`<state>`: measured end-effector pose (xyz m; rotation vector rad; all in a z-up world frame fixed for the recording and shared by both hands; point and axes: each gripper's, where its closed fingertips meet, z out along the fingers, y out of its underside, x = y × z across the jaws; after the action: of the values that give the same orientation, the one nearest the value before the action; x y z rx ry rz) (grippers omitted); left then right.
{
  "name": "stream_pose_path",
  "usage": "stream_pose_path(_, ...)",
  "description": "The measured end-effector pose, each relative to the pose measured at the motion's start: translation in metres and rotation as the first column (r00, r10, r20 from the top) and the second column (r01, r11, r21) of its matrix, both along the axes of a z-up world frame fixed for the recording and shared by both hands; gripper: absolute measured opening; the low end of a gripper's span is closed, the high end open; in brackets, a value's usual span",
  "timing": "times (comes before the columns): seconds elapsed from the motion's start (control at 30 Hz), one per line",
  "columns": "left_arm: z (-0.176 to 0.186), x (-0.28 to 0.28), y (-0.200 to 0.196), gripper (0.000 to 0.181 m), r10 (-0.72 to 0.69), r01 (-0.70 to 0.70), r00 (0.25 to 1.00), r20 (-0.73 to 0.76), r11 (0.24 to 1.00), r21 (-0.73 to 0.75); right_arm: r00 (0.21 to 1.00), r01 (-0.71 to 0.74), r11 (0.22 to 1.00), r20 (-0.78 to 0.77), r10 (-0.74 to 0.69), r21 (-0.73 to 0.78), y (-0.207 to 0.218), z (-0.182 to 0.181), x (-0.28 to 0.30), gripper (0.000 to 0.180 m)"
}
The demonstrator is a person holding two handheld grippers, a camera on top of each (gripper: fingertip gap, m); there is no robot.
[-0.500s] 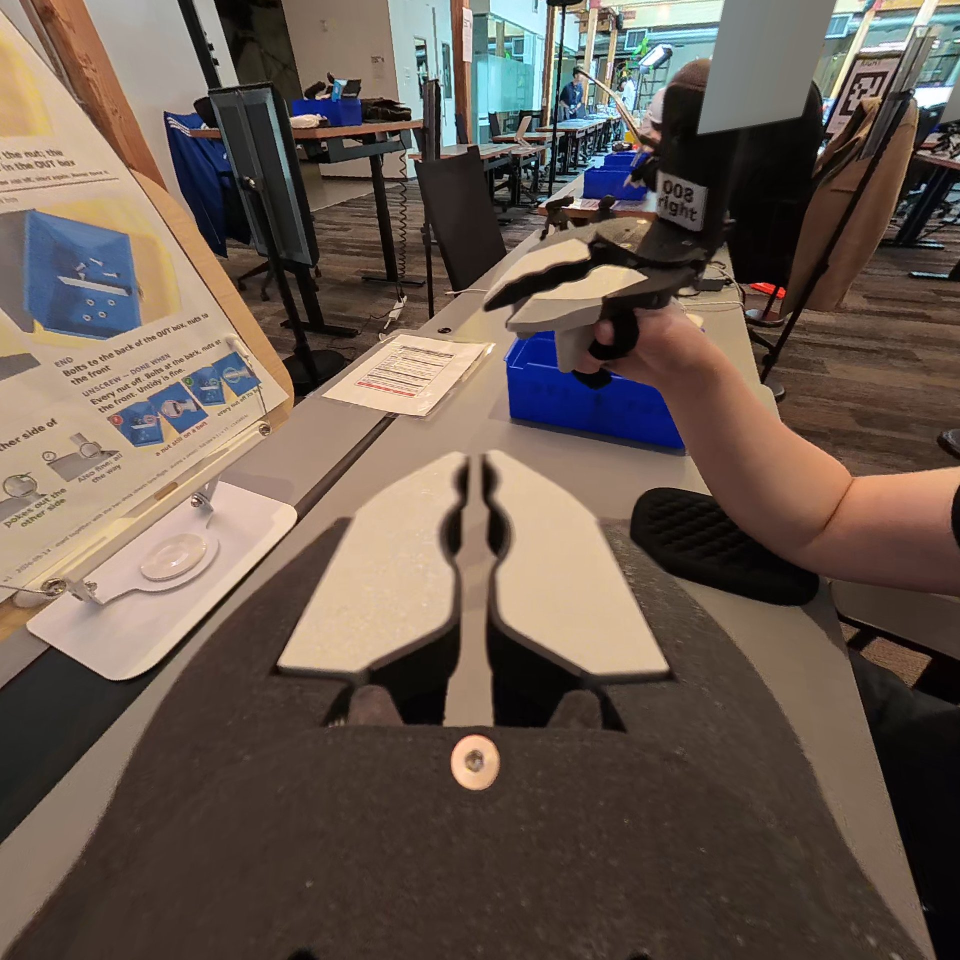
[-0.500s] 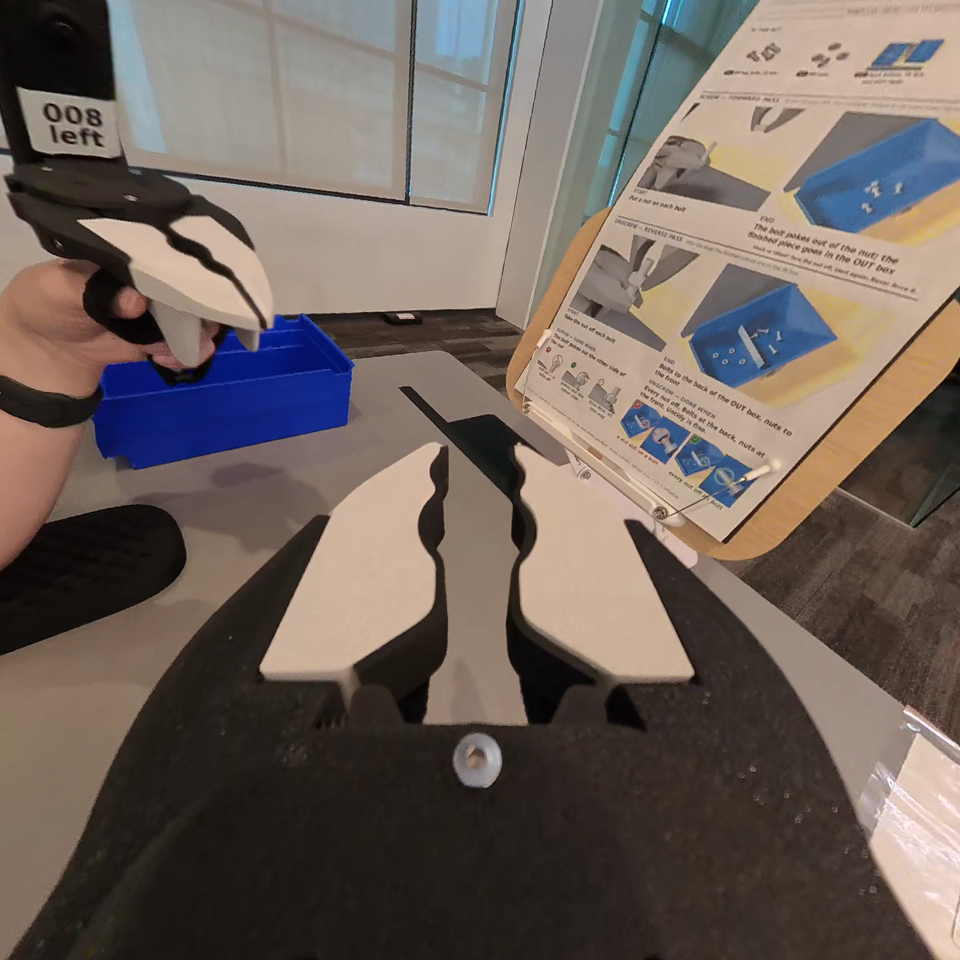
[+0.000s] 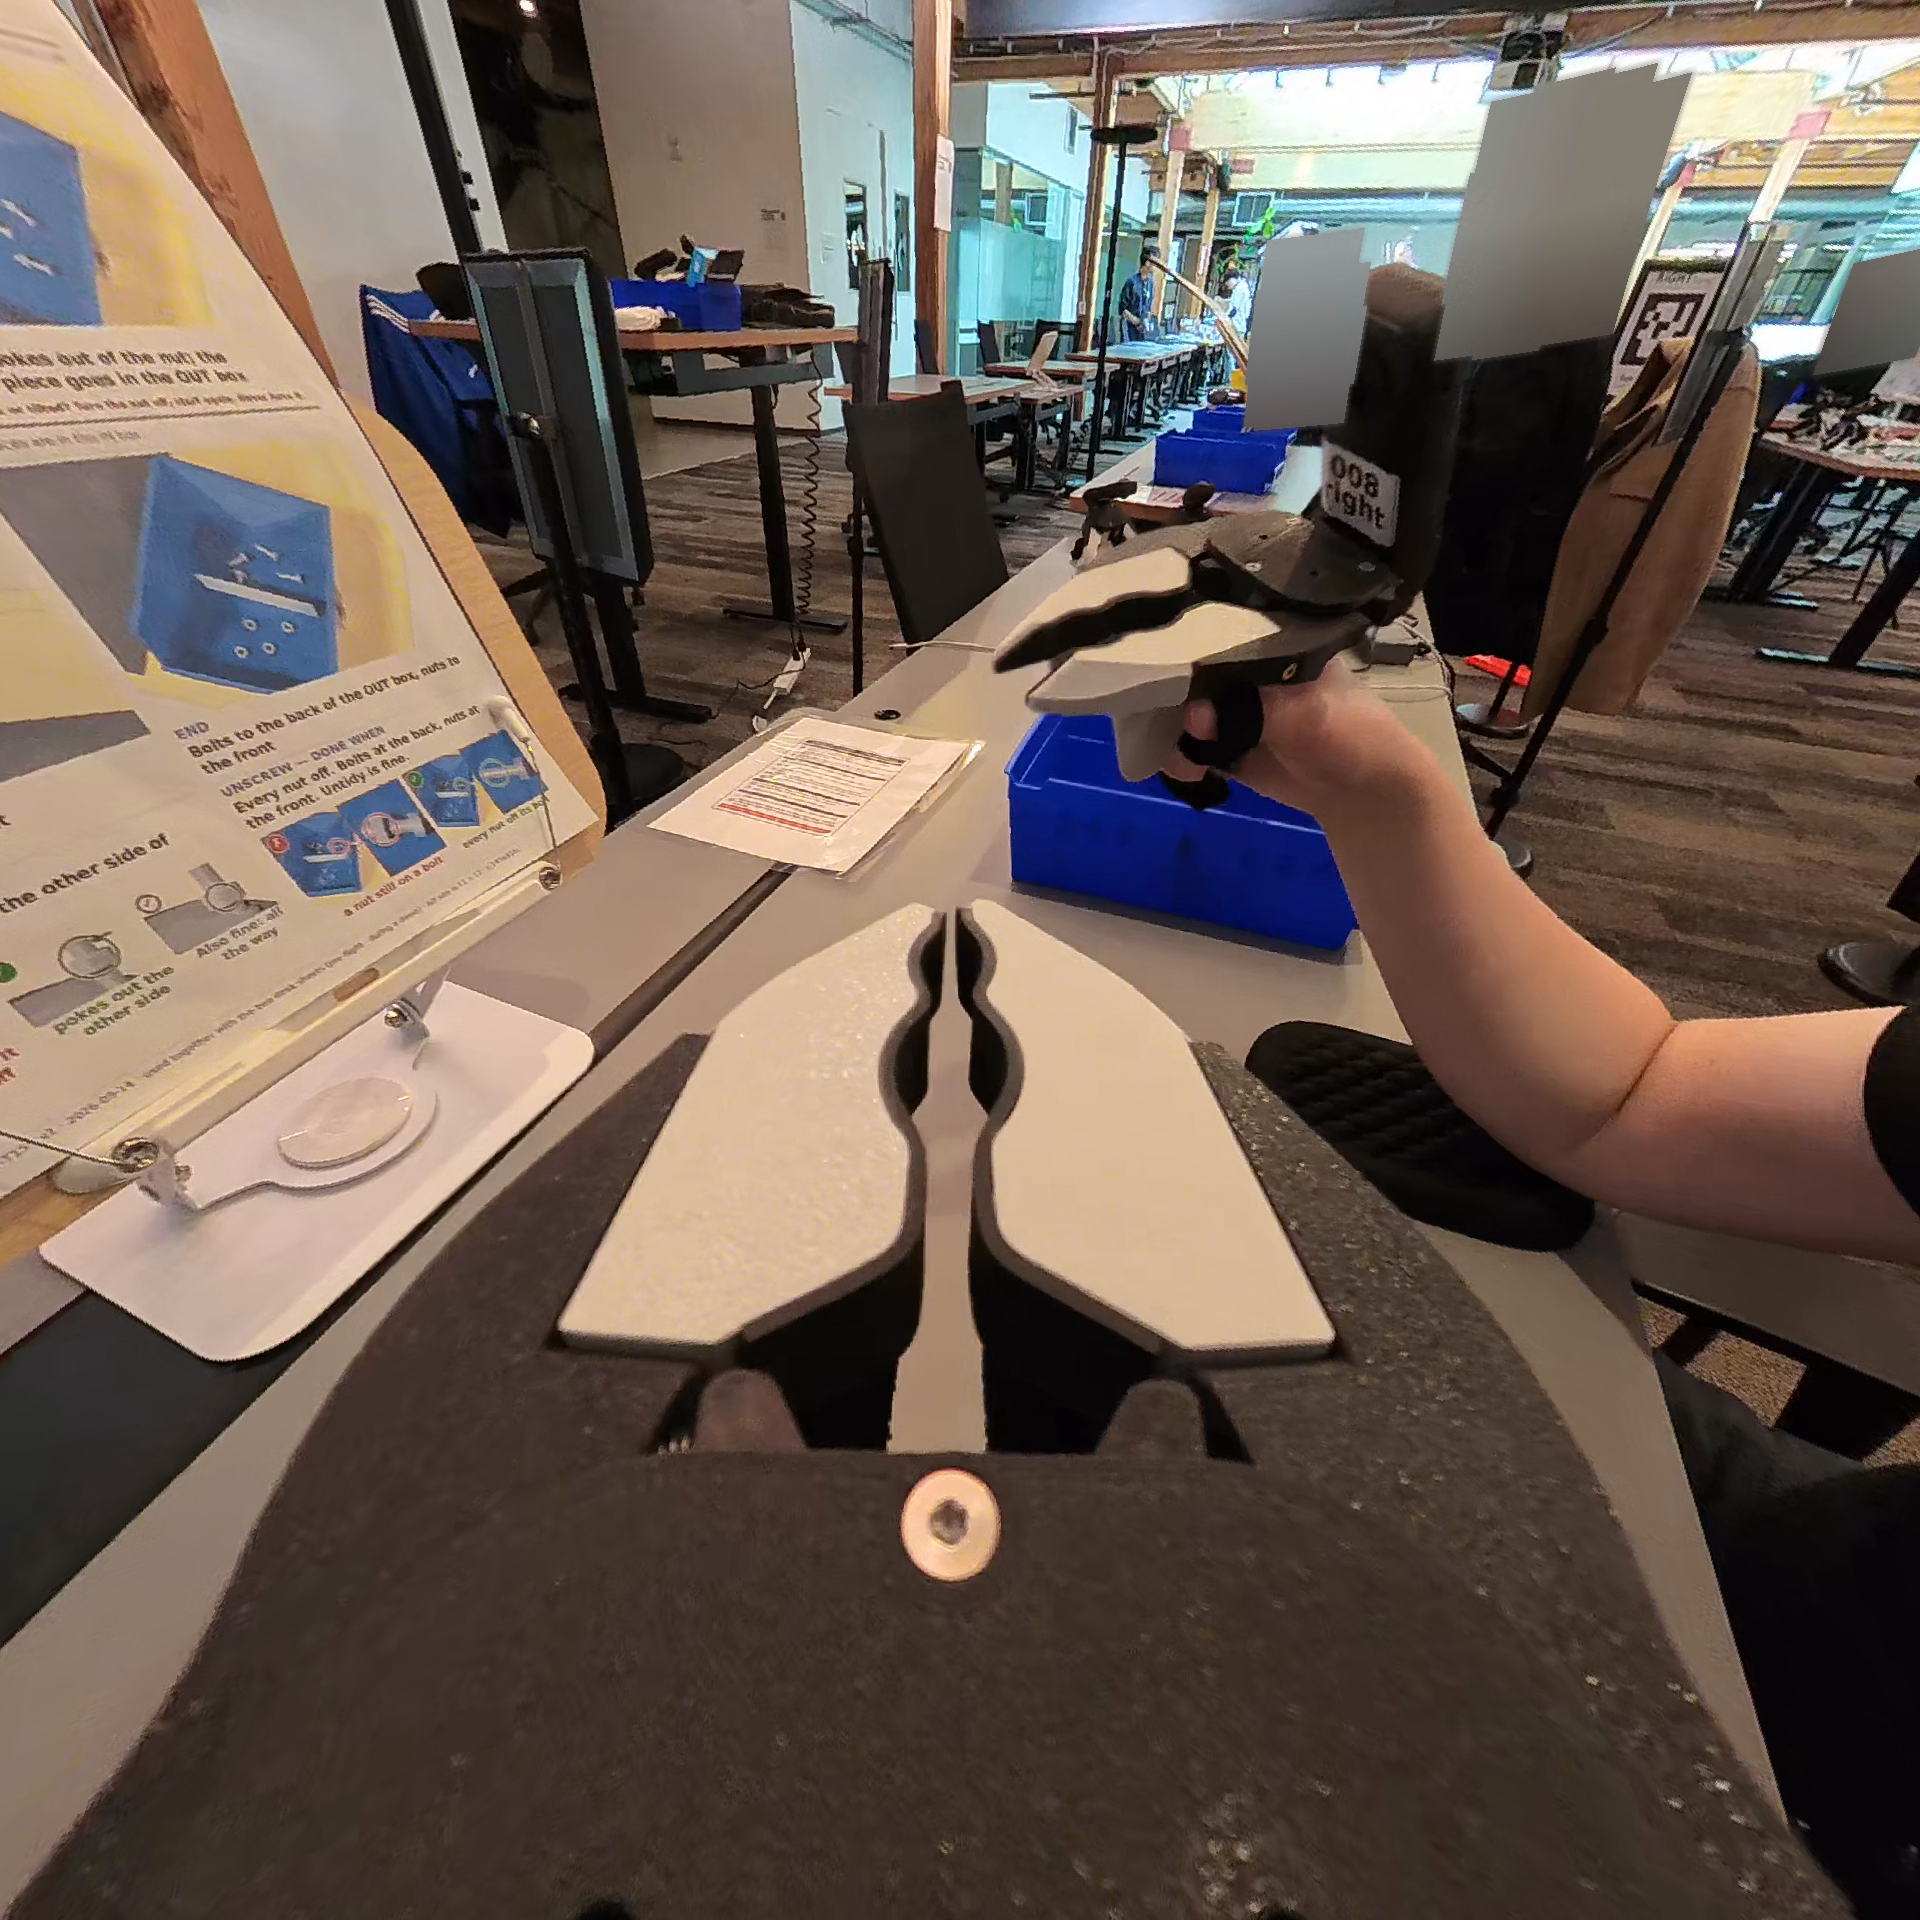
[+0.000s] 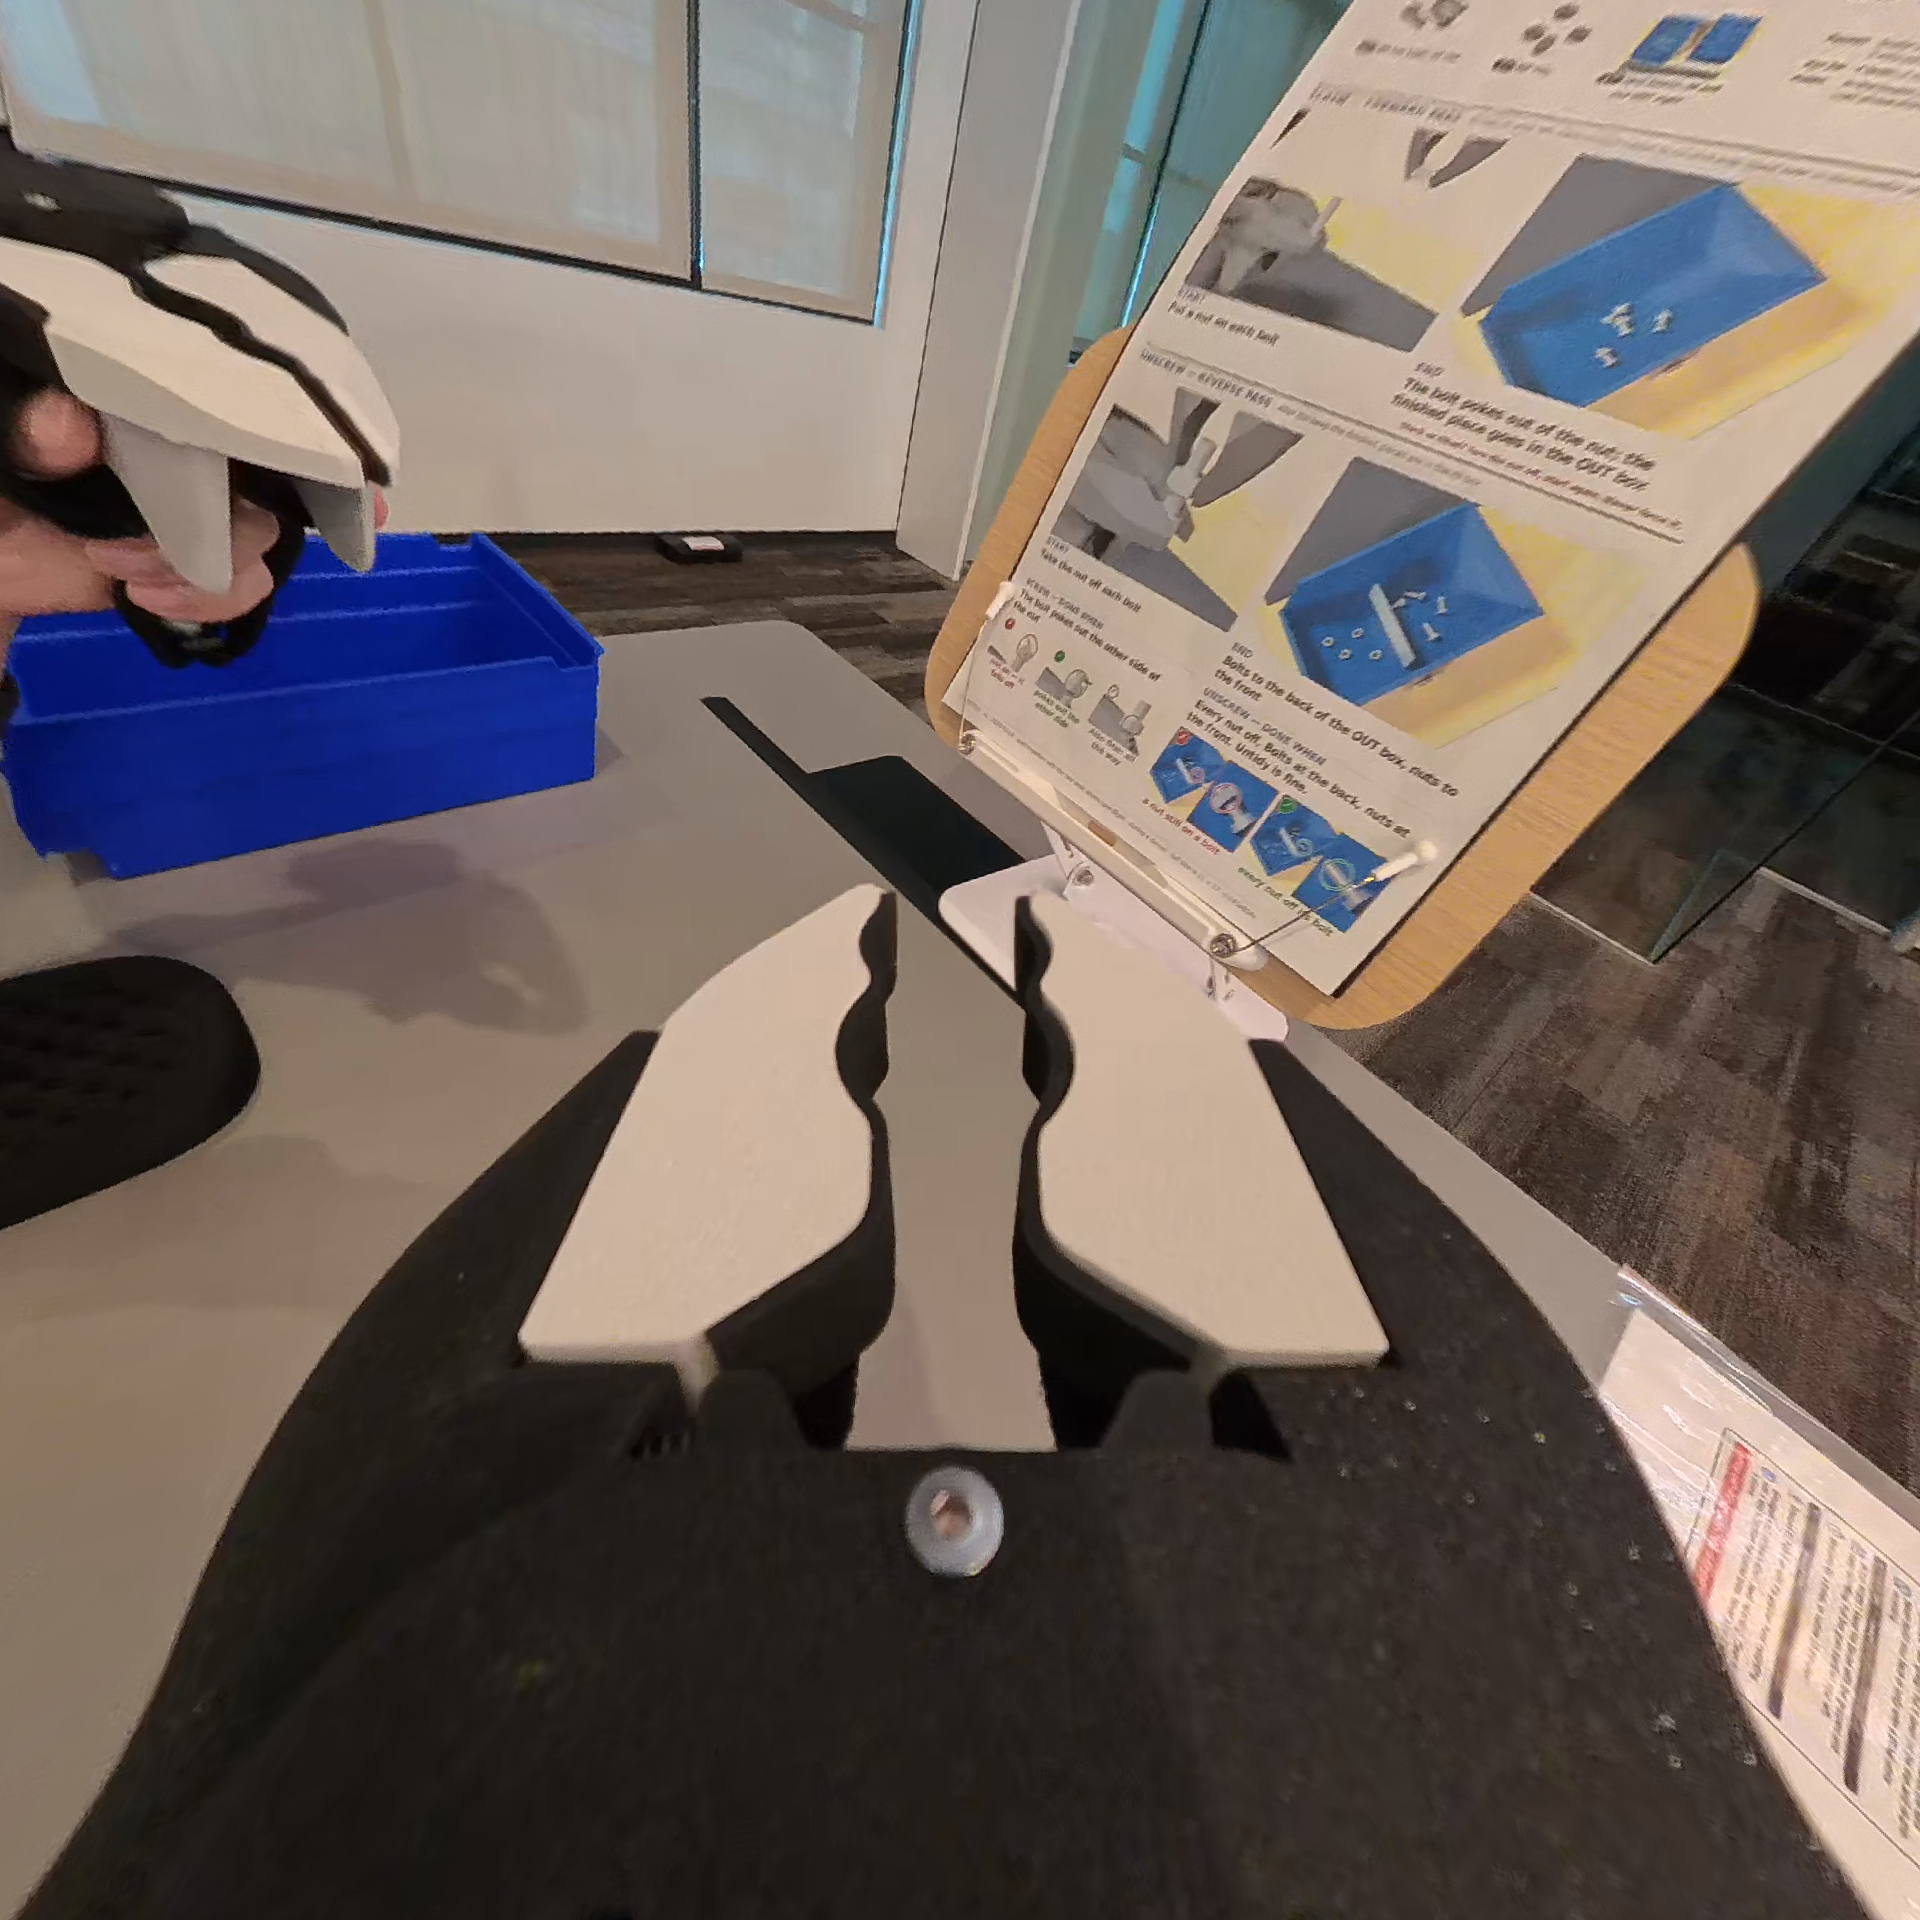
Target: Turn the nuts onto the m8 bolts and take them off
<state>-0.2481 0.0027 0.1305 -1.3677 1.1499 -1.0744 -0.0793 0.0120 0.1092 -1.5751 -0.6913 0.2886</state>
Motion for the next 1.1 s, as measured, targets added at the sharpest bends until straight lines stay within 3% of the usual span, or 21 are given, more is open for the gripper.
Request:
stream_pose_path(0.13, -0.002, 0.000, 0.004, 0.016, 0.020, -0.021, 1.000, -0.008, 1.000, -0.016, 0.999, 0.033, 0.999, -0.025, -0.034, -0.008, -0.009, 0.010, 0.019, 0.021)
stream_pose_path(0.3, -0.010, -0.001, 0.015, 0.040, 0.093, -0.094, 0.994, -0.052, 0.996, -0.008, 0.957, 0.285, 0.949, 0.105, -0.272, -0.135, -0.040, 0.004, 0.106, 0.026)
stream_pose_path(0.37, -0.012, 0.001, 0.017, 0.046, 0.112, -0.112, 0.992, -0.060, 0.994, -0.006, 0.895, 0.444, 0.833, 0.210, -0.394, -0.330, -0.059, -0.027, 0.174, 0.034)
stream_pose_path(0.43, -0.014, 0.004, 0.018, 0.050, 0.118, -0.119, 0.991, -0.069, 0.993, -0.011, 0.807, 0.590, 0.635, 0.340, -0.483, -0.498, -0.084, -0.062, 0.251, 0.038)
stream_pose_path(0.5, -0.018, 0.009, 0.018, 0.050, 0.113, -0.115, 0.990, -0.082, 0.993, -0.011, 0.720, 0.683, 0.465, 0.411, -0.559, -0.564, -0.106, -0.087, 0.321, 0.033)
stream_pose_path(0.63, -0.022, 0.018, 0.018, 0.050, 0.118, -0.118, 0.988, -0.104, 0.993, 0.001, 0.623, 0.771, 0.299, 0.567, -0.540, -0.562, -0.152, -0.128, 0.419, 0.033)
stream_pose_path(0.7, -0.022, 0.021, 0.017, 0.050, 0.116, -0.116, 0.988, -0.104, 0.993, 0.004, 0.627, 0.760, 0.230, 0.592, -0.507, -0.608, -0.172, -0.150, 0.442, 0.036)
stream_pose_path(0.8, -0.020, 0.029, 0.009, 0.049, 0.067, -0.069, 0.995, -0.068, 0.997, -0.028, 0.712, 0.639, 0.172, 0.492, -0.501, -0.750, -0.185, -0.181, 0.442, 0.035)
stream_pose_path(0.87, -0.019, 0.035, 0.004, 0.049, 0.028, -0.031, 0.998, -0.052, 0.998, -0.059, 0.709, 0.613, 0.120, 0.476, -0.521, -0.781, -0.189, -0.199, 0.449, 0.033)
stream_pose_path(1.1, -0.022, 0.036, -0.005, 0.048, 0.057, -0.063, 0.989, -0.134, 0.997, -0.037, 0.752, 0.496, 0.084, 0.380, -0.538, -0.864, -0.189, -0.235, 0.440, 0.005)
